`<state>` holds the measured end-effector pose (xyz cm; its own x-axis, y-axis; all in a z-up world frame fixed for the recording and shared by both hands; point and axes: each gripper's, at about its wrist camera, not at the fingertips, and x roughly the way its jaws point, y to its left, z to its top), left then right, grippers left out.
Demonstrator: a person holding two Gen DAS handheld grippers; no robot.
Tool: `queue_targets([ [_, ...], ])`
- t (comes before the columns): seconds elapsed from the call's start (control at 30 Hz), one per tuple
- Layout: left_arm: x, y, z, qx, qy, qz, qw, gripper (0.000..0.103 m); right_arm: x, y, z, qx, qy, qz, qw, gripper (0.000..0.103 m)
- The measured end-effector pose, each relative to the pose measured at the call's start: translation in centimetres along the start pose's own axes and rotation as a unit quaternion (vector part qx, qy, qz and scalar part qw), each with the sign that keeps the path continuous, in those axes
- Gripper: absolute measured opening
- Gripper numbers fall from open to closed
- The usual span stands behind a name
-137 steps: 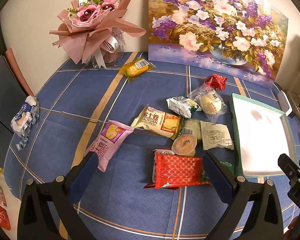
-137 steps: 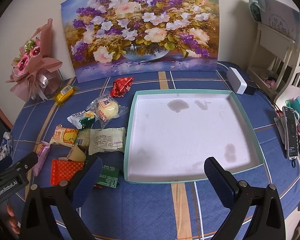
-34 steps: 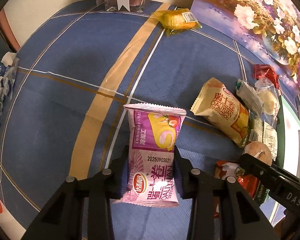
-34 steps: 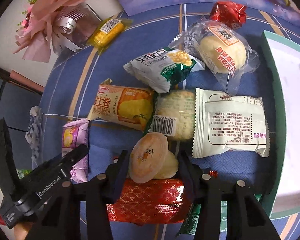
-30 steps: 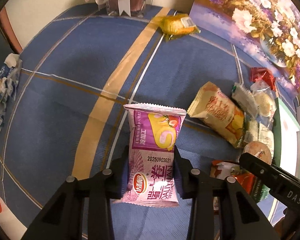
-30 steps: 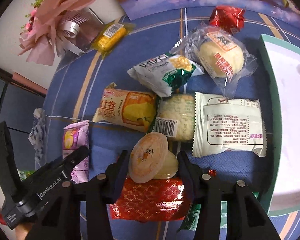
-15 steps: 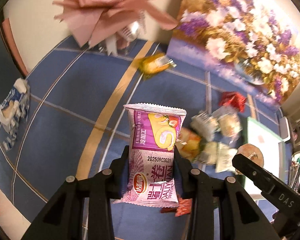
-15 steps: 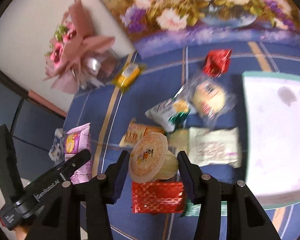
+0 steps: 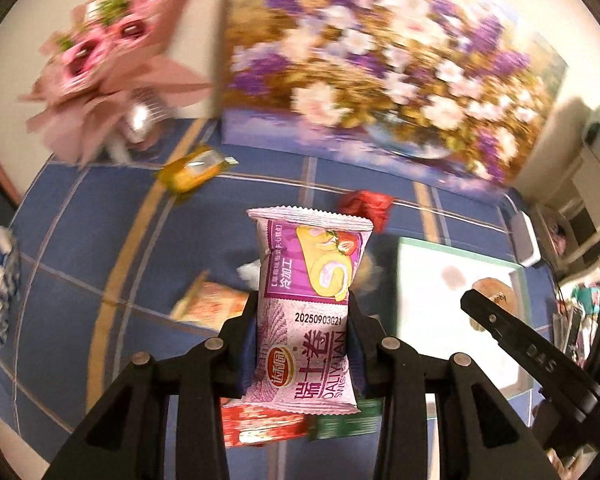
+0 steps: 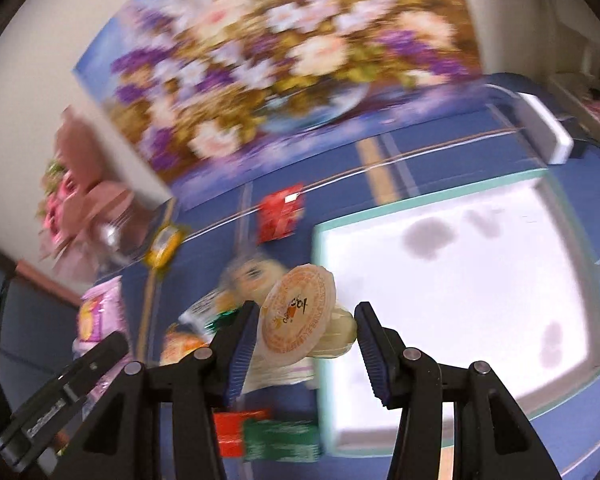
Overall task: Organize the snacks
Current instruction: 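Carry the pink bag and jelly cup into the white tray and release both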
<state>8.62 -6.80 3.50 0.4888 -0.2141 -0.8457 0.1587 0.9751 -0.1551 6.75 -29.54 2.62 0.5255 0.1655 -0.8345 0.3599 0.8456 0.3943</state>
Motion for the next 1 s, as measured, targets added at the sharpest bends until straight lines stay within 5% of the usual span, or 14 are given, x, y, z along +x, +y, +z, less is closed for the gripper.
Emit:
queue_targets([
  [0.57, 7.0, -15.2, 1.2, 0.125, 0.042, -0.047, 0.9901, 0.039, 1.0, -12.2, 4.2, 0.059, -0.004, -0.094, 0.994, 0.052],
  [0.87, 12.0, -18.0, 0.6, 0.133, 0.078, -0.046, 0.987, 0.04, 4.0, -15.3, 5.0, 0.053, 0.028, -0.12, 0.991, 0.052],
  [0.93, 12.9, -18.2, 0.6, 0.129, 0.084, -0.043, 0.9872, 0.043, 4.3, -15.4, 5.0, 0.052, 0.032, -0.122, 0.991, 0.053],
  [1.0, 13.2, -18.1, 0.7, 0.119, 0.085, -0.045, 0.9882, 0.066, 4.5, -15.5, 5.1, 0.05, 0.034, -0.125, 0.99, 0.053],
])
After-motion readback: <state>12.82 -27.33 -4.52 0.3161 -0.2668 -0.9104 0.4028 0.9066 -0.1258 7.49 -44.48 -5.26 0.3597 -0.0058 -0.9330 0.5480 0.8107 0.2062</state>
